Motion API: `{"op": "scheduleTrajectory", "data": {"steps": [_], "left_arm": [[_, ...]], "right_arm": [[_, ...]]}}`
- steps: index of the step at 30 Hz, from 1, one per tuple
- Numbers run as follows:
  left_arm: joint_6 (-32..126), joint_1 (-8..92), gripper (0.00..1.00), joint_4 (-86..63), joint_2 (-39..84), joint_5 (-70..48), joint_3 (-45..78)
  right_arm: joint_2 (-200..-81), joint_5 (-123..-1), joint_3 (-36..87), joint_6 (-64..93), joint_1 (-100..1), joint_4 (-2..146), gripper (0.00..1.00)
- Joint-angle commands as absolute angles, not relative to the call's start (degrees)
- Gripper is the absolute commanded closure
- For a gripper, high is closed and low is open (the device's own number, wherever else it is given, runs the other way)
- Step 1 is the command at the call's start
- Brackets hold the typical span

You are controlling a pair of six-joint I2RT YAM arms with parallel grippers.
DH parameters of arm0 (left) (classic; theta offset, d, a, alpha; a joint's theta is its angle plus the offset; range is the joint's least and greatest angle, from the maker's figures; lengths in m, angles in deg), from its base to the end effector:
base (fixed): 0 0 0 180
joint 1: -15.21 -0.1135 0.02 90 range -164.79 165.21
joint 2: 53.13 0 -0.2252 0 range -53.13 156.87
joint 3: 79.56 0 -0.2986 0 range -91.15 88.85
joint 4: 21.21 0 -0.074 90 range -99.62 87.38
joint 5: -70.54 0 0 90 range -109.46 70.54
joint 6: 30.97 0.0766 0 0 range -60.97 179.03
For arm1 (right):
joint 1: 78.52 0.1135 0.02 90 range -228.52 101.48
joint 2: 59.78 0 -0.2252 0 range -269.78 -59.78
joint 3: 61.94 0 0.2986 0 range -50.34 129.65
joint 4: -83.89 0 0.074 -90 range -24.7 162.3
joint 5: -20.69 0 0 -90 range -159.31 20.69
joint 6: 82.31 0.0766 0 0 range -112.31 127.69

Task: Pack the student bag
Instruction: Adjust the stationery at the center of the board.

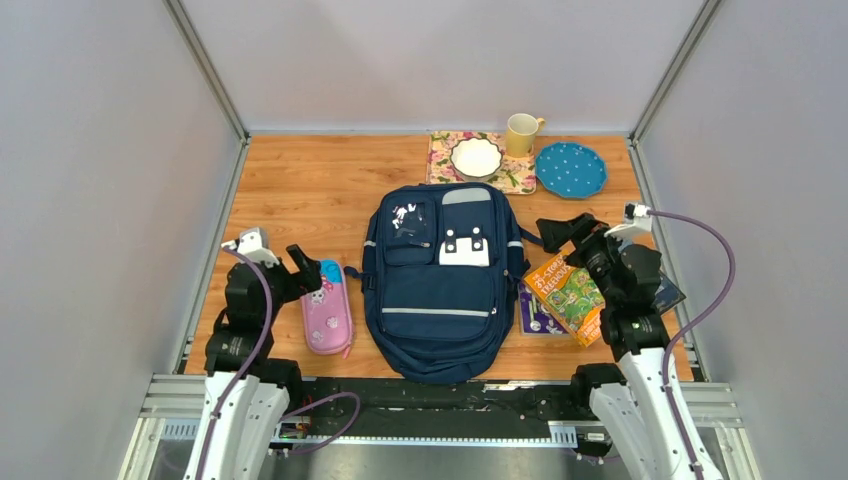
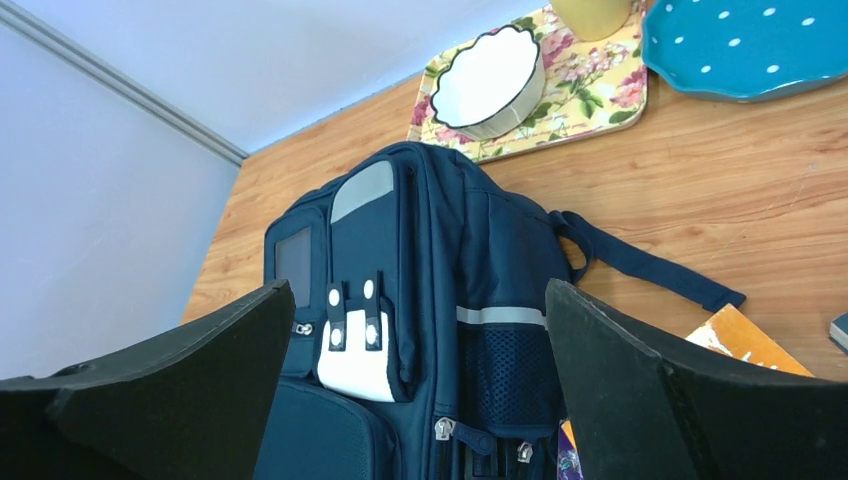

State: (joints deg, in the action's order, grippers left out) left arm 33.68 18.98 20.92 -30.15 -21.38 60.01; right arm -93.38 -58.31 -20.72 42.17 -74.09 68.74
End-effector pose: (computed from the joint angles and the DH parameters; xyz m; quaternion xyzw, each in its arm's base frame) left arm 0.2340 -0.0128 0.2281 -0.1665 0.8252 -0.1220 0.5258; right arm 0.2743 0.0359 0.2582 0.1330 0.7393 0.2865 0.5946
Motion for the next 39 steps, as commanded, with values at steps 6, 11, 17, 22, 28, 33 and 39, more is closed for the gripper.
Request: {"op": "scheduleTrajectory", "data": {"steps": [6, 11, 17, 22, 28, 33, 39], "left_arm": [[27.48, 18.91, 0.01, 16.23, -34.14, -15.96, 59.14], [27.91, 18.91, 0.01, 10.59, -32.84, 0.01, 60.91], [24.84, 22.05, 0.01, 8.22, -28.7, 3.66, 64.85], [26.5, 33.03, 0.01, 9.27, -25.72, -5.88, 63.98], [23.7, 51.59, 0.02, 8.31, -23.25, -19.37, 67.05], [18.61, 59.15, 0.05, 6.82, -21.5, -27.01, 70.91], [14.56, 60.21, 0.05, 11.02, -16.48, -33.34, 71.72]], "right_arm": [[-102.47, -52.6, -11.59, 32.57, -74.03, 60.61, 0.0], [-105.04, -53.41, -9.48, 31.51, -74.03, 58.06, 0.0], [-103.37, -54.45, -9.83, 30.63, -74.03, 56.04, 0.0], [-103.89, -55.96, -8.6, 31.86, -74.03, 51.73, 0.0], [-105.04, -55.16, -7.1, 32.65, -73.95, 49.18, 0.0], [-105.48, -56.57, -6.49, 32.65, -74.03, 47.86, 0.0], [-105.57, -57.09, -7.63, 31.86, -73.95, 47.34, 0.0]]}}
